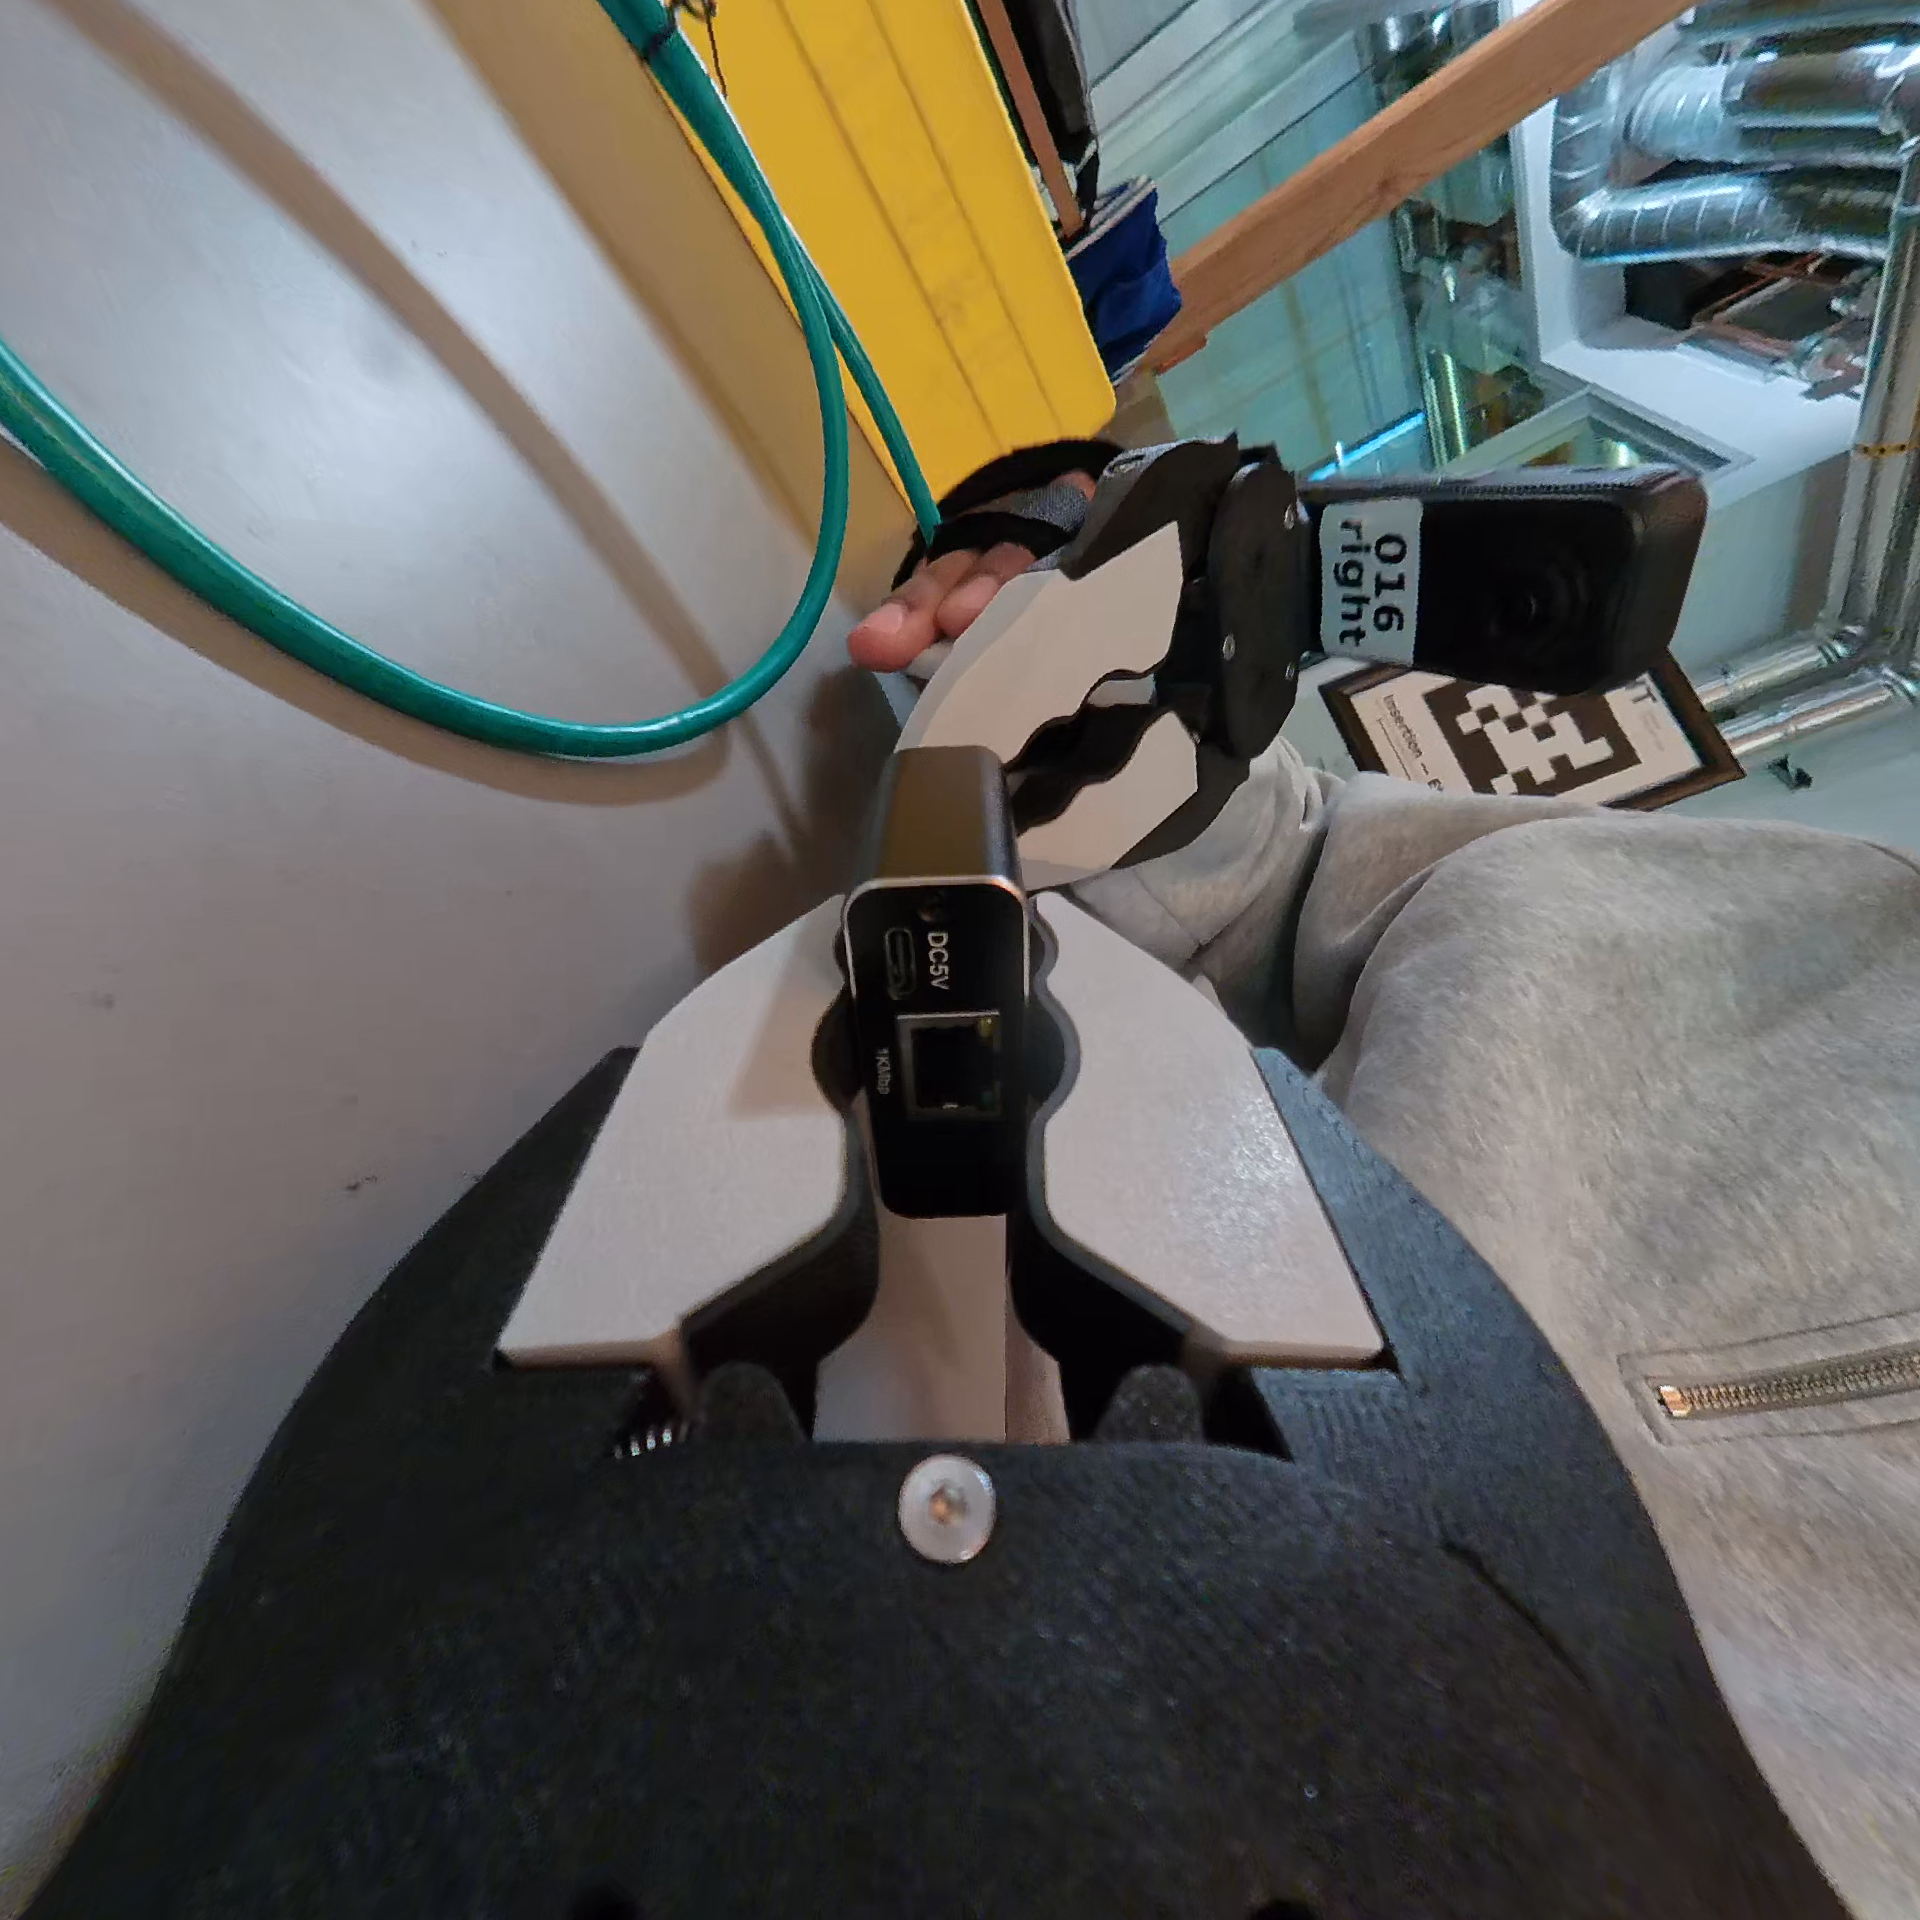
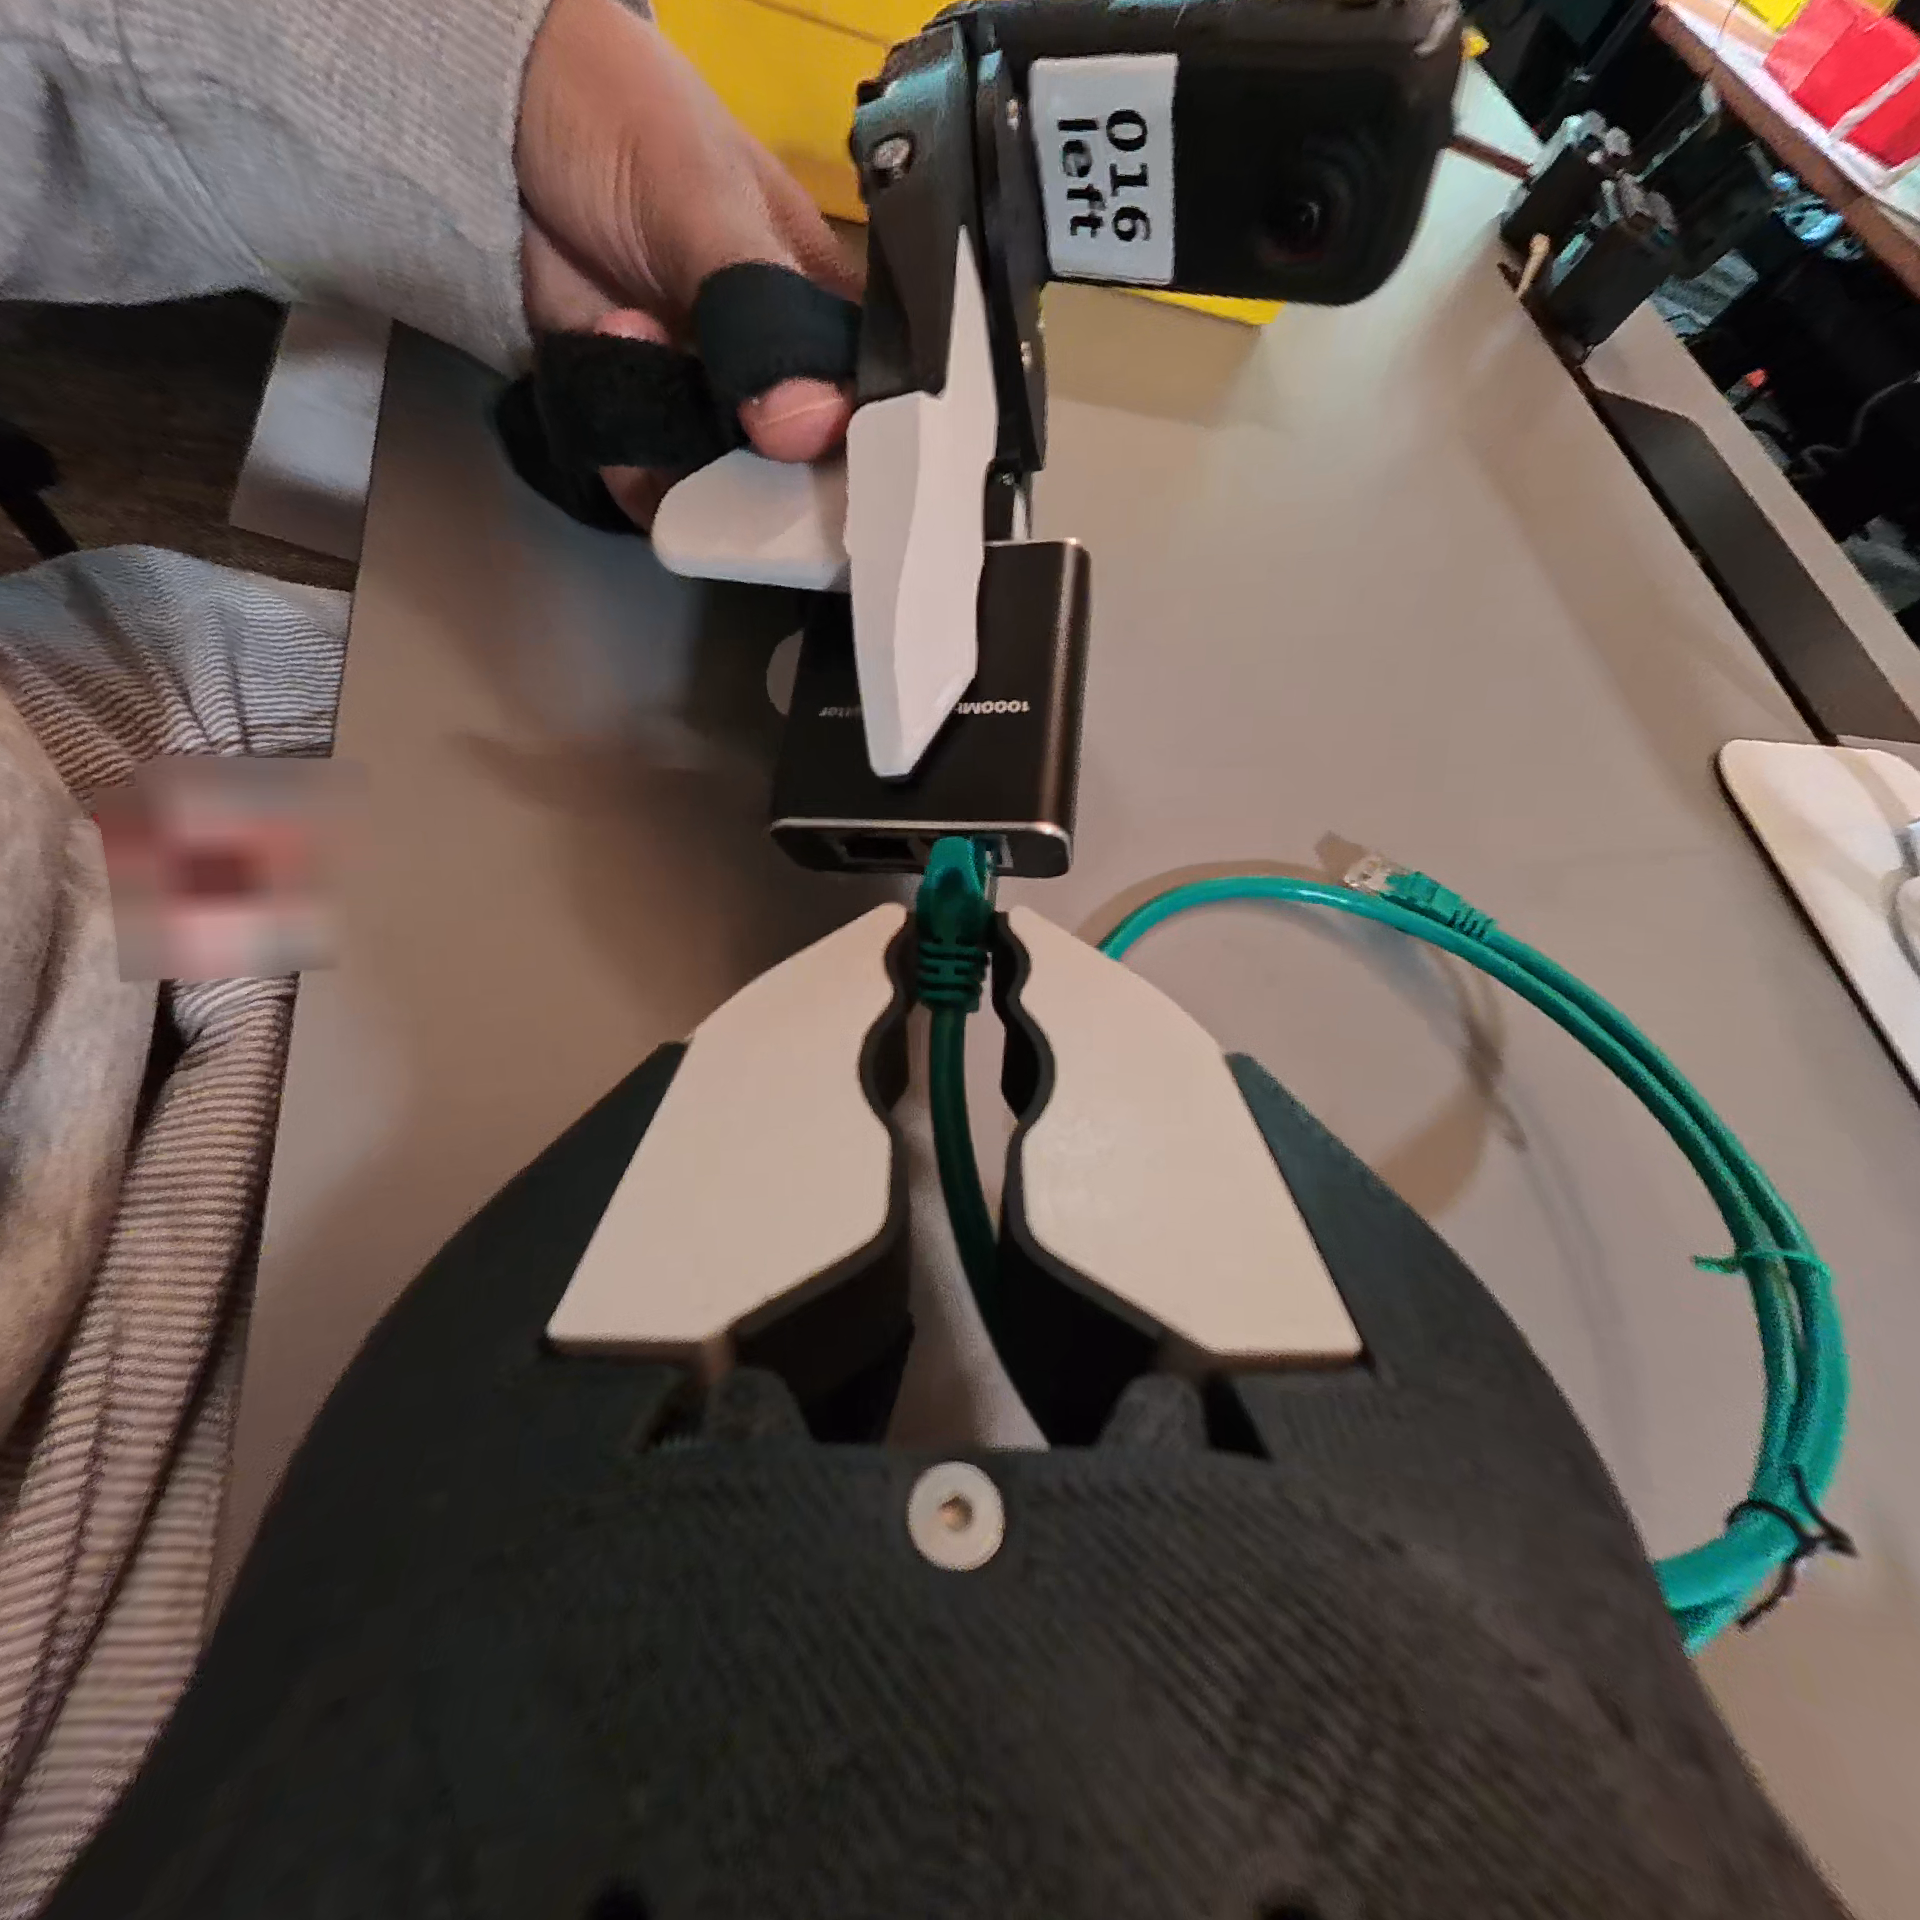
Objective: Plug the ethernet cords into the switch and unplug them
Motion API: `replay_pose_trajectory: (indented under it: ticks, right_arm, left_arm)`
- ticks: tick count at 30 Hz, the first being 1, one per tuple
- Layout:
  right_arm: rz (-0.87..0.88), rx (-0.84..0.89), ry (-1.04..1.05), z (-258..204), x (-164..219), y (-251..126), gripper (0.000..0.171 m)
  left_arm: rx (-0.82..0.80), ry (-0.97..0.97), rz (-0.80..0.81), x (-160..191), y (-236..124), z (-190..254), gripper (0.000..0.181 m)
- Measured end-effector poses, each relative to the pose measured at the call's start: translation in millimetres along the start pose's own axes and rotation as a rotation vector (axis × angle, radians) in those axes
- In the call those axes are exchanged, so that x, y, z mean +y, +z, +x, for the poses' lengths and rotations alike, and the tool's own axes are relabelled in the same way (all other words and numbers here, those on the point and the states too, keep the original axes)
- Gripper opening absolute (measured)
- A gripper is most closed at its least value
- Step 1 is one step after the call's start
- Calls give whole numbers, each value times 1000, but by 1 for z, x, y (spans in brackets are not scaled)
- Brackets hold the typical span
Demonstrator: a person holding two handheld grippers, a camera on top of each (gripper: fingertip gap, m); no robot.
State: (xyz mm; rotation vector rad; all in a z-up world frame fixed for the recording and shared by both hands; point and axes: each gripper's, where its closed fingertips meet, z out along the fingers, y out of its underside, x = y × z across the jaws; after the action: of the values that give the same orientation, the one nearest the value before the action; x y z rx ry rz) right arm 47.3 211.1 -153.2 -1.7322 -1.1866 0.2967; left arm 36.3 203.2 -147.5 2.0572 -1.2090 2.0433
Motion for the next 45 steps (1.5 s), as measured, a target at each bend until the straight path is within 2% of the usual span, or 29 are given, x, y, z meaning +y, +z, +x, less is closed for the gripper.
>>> replay_pose_trajectory:
  ticks: [5, 9, 12, 14, 19, 20, 23, 26, 27, 33, 35, 39, 45]
  right_arm:
    - [87, 60, 51, 11, -12, -2, 37]
    - [116, 74, 13, 11, -17, -1, 74]
    - [81, 71, 0, 4, -16, 10, 93]
    - [36, 89, -10, 2, -13, 18, 99]
    - [-56, 137, -62, -1, -6, 27, 84]
    - [-63, 139, -77, -1, -5, 27, 73]
    - [-70, 145, -50, 1, -8, 25, 72]
    - [7, 178, 37, 12, -21, 16, 72]
    - [35, 187, 79, 18, -24, 12, 72]
    - [178, 212, 306, 44, -19, -18, 71]
    - [209, 228, 347, 47, -19, -29, 71]
    - [294, 254, 464, 40, -21, -48, 72]
    - [309, 311, 440, 26, -23, -68, 72]
  left_arm:
    - [-37, 25, 78, -13, -1, -4, 25]
    - [-62, -20, 100, -15, -6, -10, 25]
    - [-34, -25, 99, -15, -4, -7, 25]
    - [24, -56, 126, -18, -4, -1, 25]
    - [76, -64, 88, -10, 6, 9, 25]
    - [81, -57, 72, -8, 9, 11, 25]
    - [92, -35, 86, -10, 8, 14, 26]
    - [102, -24, 188, -23, 0, 17, 71]
    - [99, -9, 218, -28, -5, 18, 77]
    - [127, 62, 421, -49, -39, 37, 72]
    - [70, 62, 466, -40, -45, 39, 76]
    - [-110, 188, 513, -12, -58, 51, 74]
    - [-268, 286, 723, 1, -105, 72, 63]
